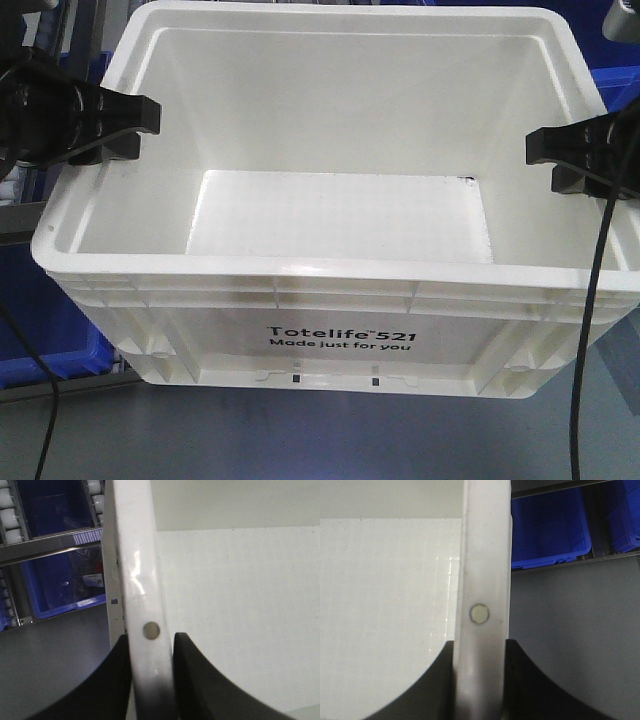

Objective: Move bin from left to right shelf
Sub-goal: 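Hold the tote with both grippers while the base drives away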

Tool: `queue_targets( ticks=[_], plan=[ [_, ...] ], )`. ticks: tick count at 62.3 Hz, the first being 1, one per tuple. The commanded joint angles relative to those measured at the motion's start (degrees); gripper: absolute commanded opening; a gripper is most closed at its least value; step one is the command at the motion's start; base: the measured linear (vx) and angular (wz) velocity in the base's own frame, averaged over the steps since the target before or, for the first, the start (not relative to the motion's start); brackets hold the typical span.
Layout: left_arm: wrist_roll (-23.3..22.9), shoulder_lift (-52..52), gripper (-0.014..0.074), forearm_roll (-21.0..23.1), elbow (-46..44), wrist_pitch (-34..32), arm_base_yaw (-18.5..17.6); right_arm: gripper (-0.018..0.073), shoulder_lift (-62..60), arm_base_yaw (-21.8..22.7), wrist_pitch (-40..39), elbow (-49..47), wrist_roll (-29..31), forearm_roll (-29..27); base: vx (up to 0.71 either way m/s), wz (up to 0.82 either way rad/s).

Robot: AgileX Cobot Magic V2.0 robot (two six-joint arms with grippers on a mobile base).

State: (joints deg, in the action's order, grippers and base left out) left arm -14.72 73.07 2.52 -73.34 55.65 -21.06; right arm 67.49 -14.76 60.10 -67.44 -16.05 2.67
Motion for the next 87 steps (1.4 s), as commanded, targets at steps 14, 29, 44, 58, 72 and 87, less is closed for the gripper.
queue_targets(
  ticks=[14, 29, 44, 58, 72, 87],
  plan=[
    [0.8, -2.4, -0.0006, -2.1, -2.1, -5.3, 0.2, -0.0001, -2.1, 0.5, -6.3, -2.2, 0.9, 2.8, 0.00, -0.02],
    [0.8, -2.4, -0.0006, -2.1, -2.1, -5.4, 0.2, -0.0001, -2.1, 0.5, -6.4, -2.2, 0.9, 2.8, -0.01, -0.09],
    [0.8, -2.4, -0.0006, -2.1, -2.1, -5.4, 0.2, -0.0001, -2.1, 0.5, -6.4, -2.2, 0.9, 2.8, -0.02, -0.19],
    [0.8, -2.4, -0.0006, -2.1, -2.1, -5.4, 0.2, -0.0001, -2.1, 0.5, -6.4, -2.2, 0.9, 2.8, -0.01, -0.30],
    [0.8, -2.4, -0.0006, -2.1, -2.1, -5.4, 0.2, -0.0001, -2.1, 0.5, -6.4, -2.2, 0.9, 2.8, 0.00, -0.39],
    [0.8, -2.4, -0.0006, -2.1, -2.1, -5.4, 0.2, -0.0001, -2.1, 0.5, -6.4, -2.2, 0.9, 2.8, 0.00, -0.41]
  ],
)
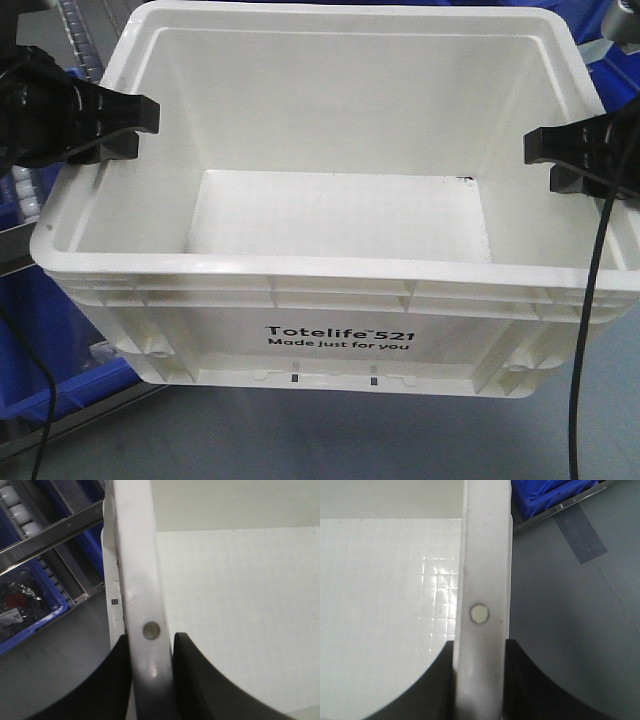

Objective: Move bin from left to right shelf
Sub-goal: 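Hold the tote with both grippers while the base drives away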

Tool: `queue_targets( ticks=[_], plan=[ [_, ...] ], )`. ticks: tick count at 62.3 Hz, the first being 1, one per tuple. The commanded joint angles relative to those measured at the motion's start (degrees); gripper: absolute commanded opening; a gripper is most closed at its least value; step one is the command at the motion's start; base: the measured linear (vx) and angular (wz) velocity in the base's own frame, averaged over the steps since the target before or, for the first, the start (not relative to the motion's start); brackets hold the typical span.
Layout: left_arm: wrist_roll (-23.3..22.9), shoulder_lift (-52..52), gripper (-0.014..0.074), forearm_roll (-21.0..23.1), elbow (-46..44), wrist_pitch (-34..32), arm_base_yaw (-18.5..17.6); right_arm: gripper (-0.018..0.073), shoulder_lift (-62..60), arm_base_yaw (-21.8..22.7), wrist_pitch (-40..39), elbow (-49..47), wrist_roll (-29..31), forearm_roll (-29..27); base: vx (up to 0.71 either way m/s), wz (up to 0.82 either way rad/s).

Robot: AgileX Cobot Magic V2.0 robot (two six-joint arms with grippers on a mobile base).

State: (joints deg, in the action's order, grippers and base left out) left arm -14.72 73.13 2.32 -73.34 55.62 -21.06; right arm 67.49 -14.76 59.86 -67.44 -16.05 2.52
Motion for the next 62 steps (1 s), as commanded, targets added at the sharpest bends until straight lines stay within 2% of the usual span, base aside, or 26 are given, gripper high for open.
queue_targets(
  ticks=[1, 62],
  plan=[
    [0.8, -2.5, -0.0006, -1.9, -2.1, -5.3, 0.2, -0.0001, -2.1, 0.5, -6.2, -2.2, 0.9, 3.0, 0.00, -0.40],
    [0.8, -2.5, -0.0006, -1.9, -2.1, -5.3, 0.2, -0.0001, -2.1, 0.5, -6.1, -2.2, 0.9, 3.0, 0.02, -0.46]
  ],
)
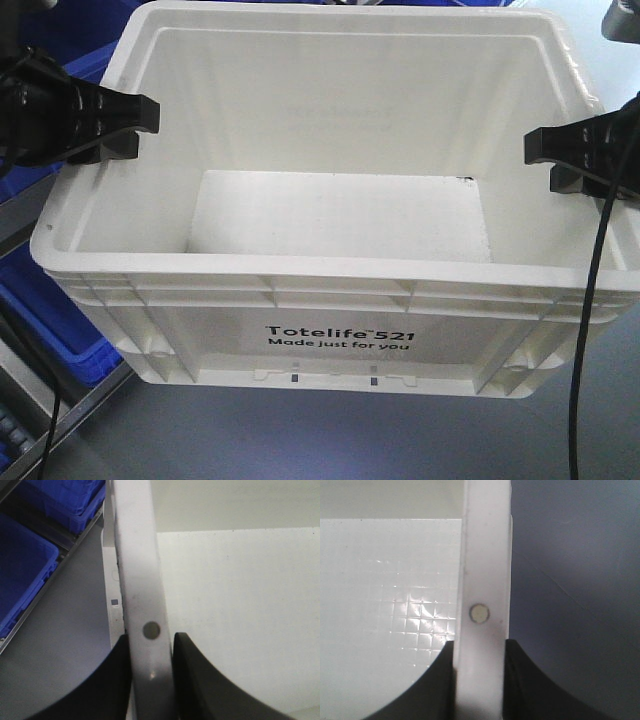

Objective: Move bin from left to right shelf
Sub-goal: 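Hold the tote with both grippers while the base drives away, then keep gripping the tote rims while the base turns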

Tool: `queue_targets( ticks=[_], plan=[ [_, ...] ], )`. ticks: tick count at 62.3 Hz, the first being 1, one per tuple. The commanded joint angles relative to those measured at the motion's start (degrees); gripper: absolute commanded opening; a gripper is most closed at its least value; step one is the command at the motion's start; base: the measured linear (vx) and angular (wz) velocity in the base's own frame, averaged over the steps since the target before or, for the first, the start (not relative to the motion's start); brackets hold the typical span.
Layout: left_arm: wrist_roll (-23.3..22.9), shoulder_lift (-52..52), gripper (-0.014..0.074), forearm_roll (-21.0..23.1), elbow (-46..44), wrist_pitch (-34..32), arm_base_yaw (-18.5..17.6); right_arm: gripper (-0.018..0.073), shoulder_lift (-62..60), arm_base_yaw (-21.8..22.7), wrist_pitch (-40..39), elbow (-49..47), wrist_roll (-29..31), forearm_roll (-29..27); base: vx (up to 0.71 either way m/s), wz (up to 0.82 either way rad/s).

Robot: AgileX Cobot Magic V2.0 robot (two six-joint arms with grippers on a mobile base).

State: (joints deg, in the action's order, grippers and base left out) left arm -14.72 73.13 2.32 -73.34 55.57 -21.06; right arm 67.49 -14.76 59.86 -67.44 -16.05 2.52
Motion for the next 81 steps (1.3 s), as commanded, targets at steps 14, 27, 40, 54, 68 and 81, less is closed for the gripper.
queue_targets(
  ticks=[14, 27, 40, 54, 68, 81],
  plan=[
    [0.8, -2.5, -0.0006, -1.9, -2.1, -5.3, 0.2, -0.0001, -2.1, 0.5, -6.1, -2.2, 0.9, 3.0, 0.03, -0.40],
    [0.8, -2.5, -0.0006, -1.9, -2.1, -5.3, 0.2, -0.0001, -2.1, 0.5, -6.1, -2.2, 0.9, 3.0, 0.03, -0.32],
    [0.8, -2.5, -0.0006, -1.9, -2.1, -5.3, 0.2, -0.0001, -2.1, 0.5, -6.1, -2.2, 0.9, 3.0, 0.04, -0.29],
    [0.8, -2.5, -0.0006, -1.9, -2.1, -5.3, 0.2, -0.0001, -2.1, 0.5, -6.1, -2.2, 0.9, 3.0, 0.06, -0.35],
    [0.8, -2.5, -0.0006, -1.9, -2.1, -5.3, 0.2, -0.0001, -2.1, 0.5, -6.1, -2.2, 0.9, 3.0, 0.08, -0.41],
    [0.8, -2.5, -0.0006, -1.9, -2.1, -5.3, 0.2, -0.0001, -2.1, 0.5, -6.1, -2.2, 0.9, 3.0, 0.09, -0.40]
  ],
)
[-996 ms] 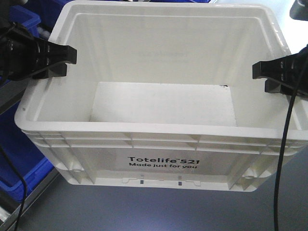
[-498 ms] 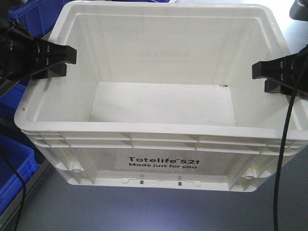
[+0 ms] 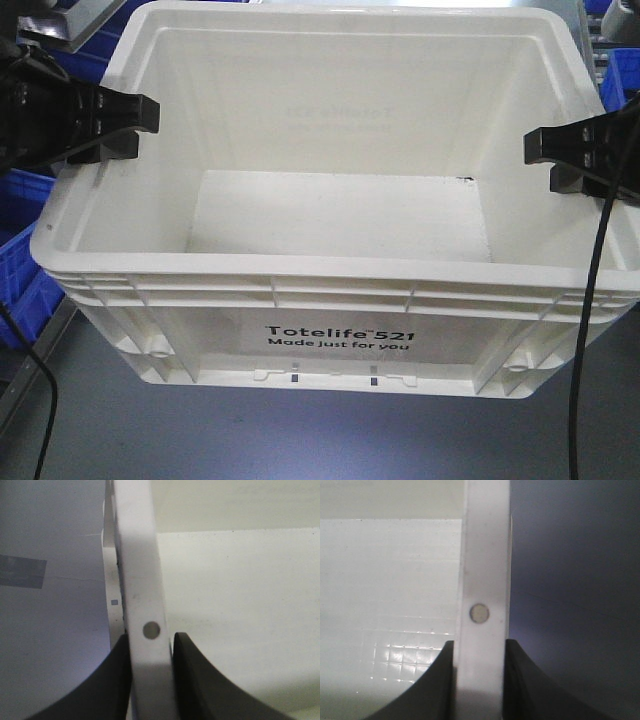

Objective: Move bin from left to right shelf
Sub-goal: 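Keep gripping the tote rims while the base turns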

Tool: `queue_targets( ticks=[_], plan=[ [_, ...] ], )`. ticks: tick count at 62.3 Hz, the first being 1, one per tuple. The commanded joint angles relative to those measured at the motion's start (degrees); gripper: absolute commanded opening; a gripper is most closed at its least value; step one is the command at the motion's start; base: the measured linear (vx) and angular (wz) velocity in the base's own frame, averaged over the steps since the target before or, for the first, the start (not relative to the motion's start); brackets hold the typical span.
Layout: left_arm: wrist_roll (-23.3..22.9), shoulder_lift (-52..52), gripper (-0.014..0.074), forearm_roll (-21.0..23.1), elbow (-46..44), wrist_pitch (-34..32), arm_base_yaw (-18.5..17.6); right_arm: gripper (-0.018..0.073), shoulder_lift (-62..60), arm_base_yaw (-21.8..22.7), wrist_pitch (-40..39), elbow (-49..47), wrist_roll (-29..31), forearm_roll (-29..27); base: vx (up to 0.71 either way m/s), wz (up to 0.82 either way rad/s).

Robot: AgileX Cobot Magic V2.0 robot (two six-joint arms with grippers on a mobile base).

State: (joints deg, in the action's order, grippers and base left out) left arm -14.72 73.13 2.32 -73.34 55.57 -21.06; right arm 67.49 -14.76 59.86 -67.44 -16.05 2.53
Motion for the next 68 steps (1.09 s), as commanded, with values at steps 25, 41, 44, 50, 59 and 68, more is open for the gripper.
queue_targets(
  ticks=[25, 41, 44, 50, 59, 68],
  plan=[
    [0.8, -2.5, -0.0006, -1.9, -2.1, -5.3, 0.2, -0.0001, -2.1, 0.5, -6.1, -2.2, 0.9, 2.9, 0.09, -0.35],
    [0.8, -2.5, -0.0006, -1.9, -2.1, -5.3, 0.2, -0.0001, -2.1, 0.5, -6.1, -2.2, 0.9, 2.9, 0.09, -0.29],
    [0.8, -2.5, -0.0006, -1.9, -2.1, -5.3, 0.2, -0.0001, -2.1, 0.5, -6.1, -2.2, 0.9, 2.9, 0.10, -0.24],
    [0.8, -2.5, -0.0006, -1.9, -2.1, -5.3, 0.2, -0.0001, -2.1, 0.5, -6.1, -2.2, 0.9, 2.9, 0.10, -0.20],
    [0.8, -2.5, -0.0006, -1.9, -2.1, -5.3, 0.2, -0.0001, -2.1, 0.5, -6.1, -2.2, 0.9, 2.9, 0.10, -0.15],
    [0.8, -2.5, -0.0006, -1.9, -2.1, -5.3, 0.2, -0.0001, -2.1, 0.5, -6.1, -2.2, 0.9, 2.9, 0.11, -0.10]
  ],
)
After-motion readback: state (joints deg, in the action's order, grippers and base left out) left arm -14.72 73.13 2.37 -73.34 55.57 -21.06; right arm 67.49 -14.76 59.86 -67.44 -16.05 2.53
